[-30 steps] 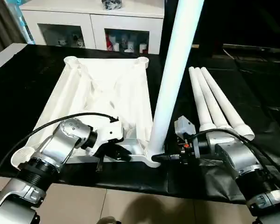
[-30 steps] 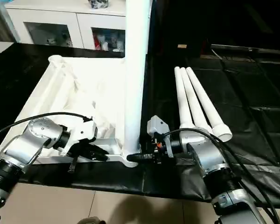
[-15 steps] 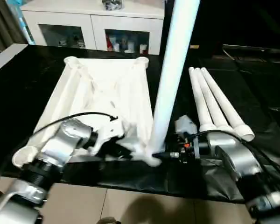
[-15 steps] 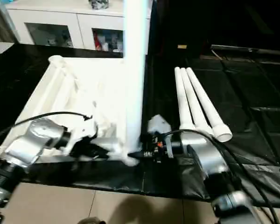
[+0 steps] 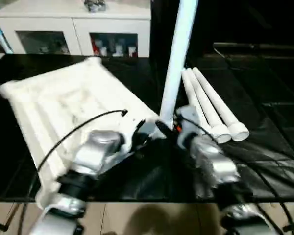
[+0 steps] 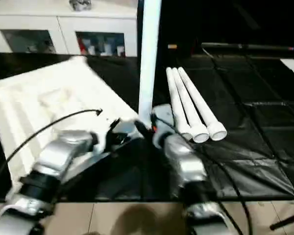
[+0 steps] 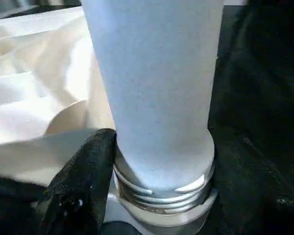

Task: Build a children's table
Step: Rotate leg to tighten

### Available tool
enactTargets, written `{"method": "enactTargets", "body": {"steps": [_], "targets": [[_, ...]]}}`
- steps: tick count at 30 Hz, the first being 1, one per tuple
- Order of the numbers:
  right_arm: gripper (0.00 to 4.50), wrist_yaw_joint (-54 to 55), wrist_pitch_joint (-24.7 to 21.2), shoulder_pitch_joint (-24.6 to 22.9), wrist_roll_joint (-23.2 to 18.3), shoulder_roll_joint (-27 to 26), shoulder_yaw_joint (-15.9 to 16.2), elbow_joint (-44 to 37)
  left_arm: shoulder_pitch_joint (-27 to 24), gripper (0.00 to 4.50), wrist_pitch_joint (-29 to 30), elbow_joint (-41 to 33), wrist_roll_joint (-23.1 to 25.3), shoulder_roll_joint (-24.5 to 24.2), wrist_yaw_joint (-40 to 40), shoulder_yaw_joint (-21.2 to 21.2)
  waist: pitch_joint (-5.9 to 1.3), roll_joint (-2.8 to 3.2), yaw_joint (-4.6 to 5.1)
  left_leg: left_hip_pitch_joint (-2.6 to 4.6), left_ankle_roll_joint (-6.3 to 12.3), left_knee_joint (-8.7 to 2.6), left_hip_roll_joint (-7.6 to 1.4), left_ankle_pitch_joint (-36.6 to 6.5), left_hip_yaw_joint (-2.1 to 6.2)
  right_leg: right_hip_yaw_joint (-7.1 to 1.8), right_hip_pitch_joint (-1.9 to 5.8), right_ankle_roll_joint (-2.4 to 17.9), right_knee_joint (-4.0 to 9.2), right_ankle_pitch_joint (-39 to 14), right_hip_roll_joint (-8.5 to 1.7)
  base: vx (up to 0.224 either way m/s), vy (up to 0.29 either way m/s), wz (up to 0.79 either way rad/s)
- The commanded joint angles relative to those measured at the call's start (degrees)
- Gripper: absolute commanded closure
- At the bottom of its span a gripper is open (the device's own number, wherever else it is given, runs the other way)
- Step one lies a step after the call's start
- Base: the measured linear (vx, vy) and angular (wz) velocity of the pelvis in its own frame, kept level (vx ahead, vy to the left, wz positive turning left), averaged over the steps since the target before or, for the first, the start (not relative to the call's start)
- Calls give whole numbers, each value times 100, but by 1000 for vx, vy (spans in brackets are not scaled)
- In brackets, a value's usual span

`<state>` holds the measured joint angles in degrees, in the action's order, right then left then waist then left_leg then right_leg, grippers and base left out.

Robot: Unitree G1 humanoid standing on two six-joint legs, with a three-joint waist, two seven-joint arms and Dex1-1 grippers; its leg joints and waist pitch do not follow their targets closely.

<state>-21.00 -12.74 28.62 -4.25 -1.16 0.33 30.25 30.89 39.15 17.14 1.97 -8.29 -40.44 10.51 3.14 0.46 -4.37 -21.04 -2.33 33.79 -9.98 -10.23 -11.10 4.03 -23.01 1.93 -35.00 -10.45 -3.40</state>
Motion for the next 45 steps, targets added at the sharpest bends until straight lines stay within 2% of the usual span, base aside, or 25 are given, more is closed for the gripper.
{"method": "enactTargets", "body": {"steps": [1, 4, 6, 8, 9, 11, 12, 14, 15, 23, 24, 29, 30, 31, 33, 35, 39, 45], "targets": [[126, -303, -67, -116, -68, -410, 443, 103, 131, 450, -134, -437, -209, 277, 27, 210, -394, 5, -43, 43, 183, -370, -317, -955, 192, -319, 295, 981, 470, -1235, -539, 0, 0, 0], [101, -373, -34, -221, -18, -311, 446, -26, 67, 450, -101, -513, -188, 219, -9, 200, -389, 14, -47, 33, 248, -369, -317, -909, 187, -317, 301, 1025, 452, -1014, -528, 0, 0, 0], [91, -382, -22, -255, -20, -282, 437, -66, 53, 450, -106, -526, -174, 187, -20, 204, -383, 16, -51, 37, 243, -375, -323, -962, 189, -319, 303, 1011, 461, -1073, -532, 0, 0, 0], [61, -457, 10, -312, -22, -207, 452, -136, 37, 450, -140, -518, -172, 126, -67, 206, -373, 27, -62, 56, 212, -384, -327, -1070, 191, -319, 289, 975, 484, -1248, -534, 0, 0, 0], [58, -808, 78, -485, -89, 83, 478, -397, -5, 450, -312, -482, -165, -122, -309, 254, -368, 31, -66, 59, 183, -387, -324, -1139, 190, -320, 285, 948, 499, -1366, -535, 0, 0, 0], [55, -966, 110, -554, -119, 226, 483, -510, -26, 450, -382, -472, -173, -244, -434, 281, -360, 30, -85, 59, 190, -393, -326, -1204, 190, -331, 283, 855, 512, -1471, -529, 0, 0, 0], [30, -1286, 131, -619, -205, 482, 447, -656, -34, 450, -477, -412, -178, -442, -607, 313, -361, 29, -97, 58, 180, -401, -327, -1233, 203, -322, 298, 817, 509, -1474, -524, 0, 0, 0], [19, -1459, 154, -635, -242, 614, 432, -711, -36, 450, -562, -376, -184, -542, -739, 339, -350, 32, -90, 66, 182, -399, -329, -1281, 194, -329, 274, 843, 517, -1535, -528, 0, 0, 0], [9, -1723, 145, -643, -300, 800, 415, -781, -34, 450, -671, -324, -186, -674, -916, 371, -357, 34, -96, 60, 179, -400, -326, -1270, 204, -320, 293, 847, 522, -1592, -535, 0, 0, 0], [4, -3176, 217, -614, -549, 1695, 447, -964, -84, 450, -1410, -192, -270, -1316, -2082, 650, -372, 38, -171, 61, 287, -371, -342, -1075, 185, -328, 287, 985, 473, -1246, -530, 0, 0, 0], [4, -3196, 218, -612, -553, 1707, 447, -965, -85, 450, -1422, -191, -273, -1325, -2101, 655, -377, 37, -209, 71, 292, -363, -348, -1048, 179, -329, 280, 1014, 459, -1209, -533, 0, 0, 0], [4, -3930, 181, -535, -722, 2114, 557, -1021, -81, 450, -1843, -95, -314, -1684, -2779, 894, -368, 30, -280, 80, 266, -370, -362, -1143, 175, -324, 279, 1016, 464, -1351, -538, 0, 0, 0], [4, -4193, 219, -486, -717, 2249, 658, -1013, -56, 450, -2033, -6, -286, -1805, -3023, 994, -367, 44, -297, 83, 270, -369, -358, -1160, 181, -318, 273, 1004, 469, -1408, -537, 0, 0, 0], [4, -4394, 263, -445, -696, 2340, 742, -994, -33, 450, -2166, 74, -267, -1879, -3204, 1059, -369, 31, -299, 81, 256, -371, -366, -1153, 174, -321, 274, 989, 467, -1421, -537, 0, 0, 0], [4, -4516, 299, -418, -674, 2394, 800, -976, -16, 450, -2251, 130, -257, -1919, -3318, 1096, -360, 35, -327, 88, 245, -370, -362, -1214, 172, -320, 263, 962, 484, -1570, -540, 0, 0, 0], [4, -4812, 447, -353, -551, 2489, 999, -914, 36, 450, -2457, 221, -211, -1997, -3579, 1223, -367, 19, -352, 98, 215, -372, -368, -1222, 177, -318, 258, 959, 478, -1626, -545, 0, 0, 0], [4, -5163, 492, -322, -510, 2539, 1211, -912, 102, 450, -2646, 276, -200, -2027, -3795, 1369, -378, 10, -367, 80, 226, -367, -373, -1137, 176, -321, 273, 1003, 445, -1455, -550, 0, 0, 0], [4, -5251, 534, -267, -519, 2529, 1292, -844, 127, 450, -2747, 297, -207, -1982, -3902, 1424, -383, 12, -370, 79, 227, -359, -374, -1101, 174, -319, 273, 1031, 442, -1441, -550, 0, 0, 0]]}}
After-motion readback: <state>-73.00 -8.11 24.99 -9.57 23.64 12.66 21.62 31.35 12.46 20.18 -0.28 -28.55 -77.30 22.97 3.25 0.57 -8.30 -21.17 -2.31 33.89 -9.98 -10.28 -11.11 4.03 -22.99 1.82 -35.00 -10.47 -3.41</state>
